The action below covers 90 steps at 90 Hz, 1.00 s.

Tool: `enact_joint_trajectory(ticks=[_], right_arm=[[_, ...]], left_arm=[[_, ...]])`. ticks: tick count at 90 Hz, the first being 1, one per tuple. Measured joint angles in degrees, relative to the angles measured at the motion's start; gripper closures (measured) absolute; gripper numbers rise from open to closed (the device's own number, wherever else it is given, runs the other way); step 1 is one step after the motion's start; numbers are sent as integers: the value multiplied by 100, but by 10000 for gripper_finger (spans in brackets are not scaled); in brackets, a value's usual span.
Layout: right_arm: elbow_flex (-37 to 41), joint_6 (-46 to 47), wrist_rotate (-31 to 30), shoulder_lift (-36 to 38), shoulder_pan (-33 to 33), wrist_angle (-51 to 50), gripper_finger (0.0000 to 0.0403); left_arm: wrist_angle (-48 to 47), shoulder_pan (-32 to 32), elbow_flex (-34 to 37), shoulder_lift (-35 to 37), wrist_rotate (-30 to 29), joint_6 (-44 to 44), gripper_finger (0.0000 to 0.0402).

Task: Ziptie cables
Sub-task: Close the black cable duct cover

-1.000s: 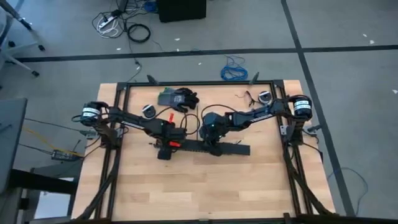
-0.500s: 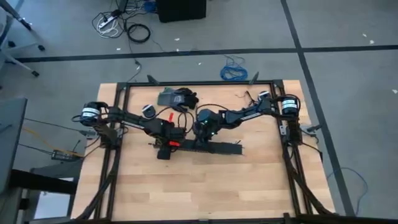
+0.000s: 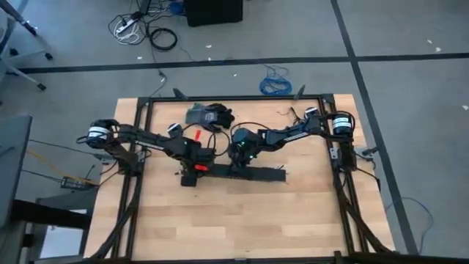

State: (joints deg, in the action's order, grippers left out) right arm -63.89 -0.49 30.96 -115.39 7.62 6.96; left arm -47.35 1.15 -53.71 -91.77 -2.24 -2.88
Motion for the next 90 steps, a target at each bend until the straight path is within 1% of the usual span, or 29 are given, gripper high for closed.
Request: enact_joint_trajectory(ticks=[13,25,39,54,63,73,90], right_arm=[[4,-1,13,0,-13,0,403],[8,-2,34,-1,-15,9,403],[13,-1,66,-2,-15,44,403],[32,-1,79,110,-15,192,403],[54,-48,-23,240,-24,286,403],[56,-114,-84,412,-22,326,402],[45,-109,-51,498,-17,304,402]], left_arm=[[63,1,394,0,15,101,125],[328,-1,644,23,38,181,126],[386,2,657,50,-44,166,128],[397,6,658,55,-76,144,145],[413,8,660,55,-94,139,153],[428,8,660,55,-107,148,154],[439,8,662,55,-113,167,152]])
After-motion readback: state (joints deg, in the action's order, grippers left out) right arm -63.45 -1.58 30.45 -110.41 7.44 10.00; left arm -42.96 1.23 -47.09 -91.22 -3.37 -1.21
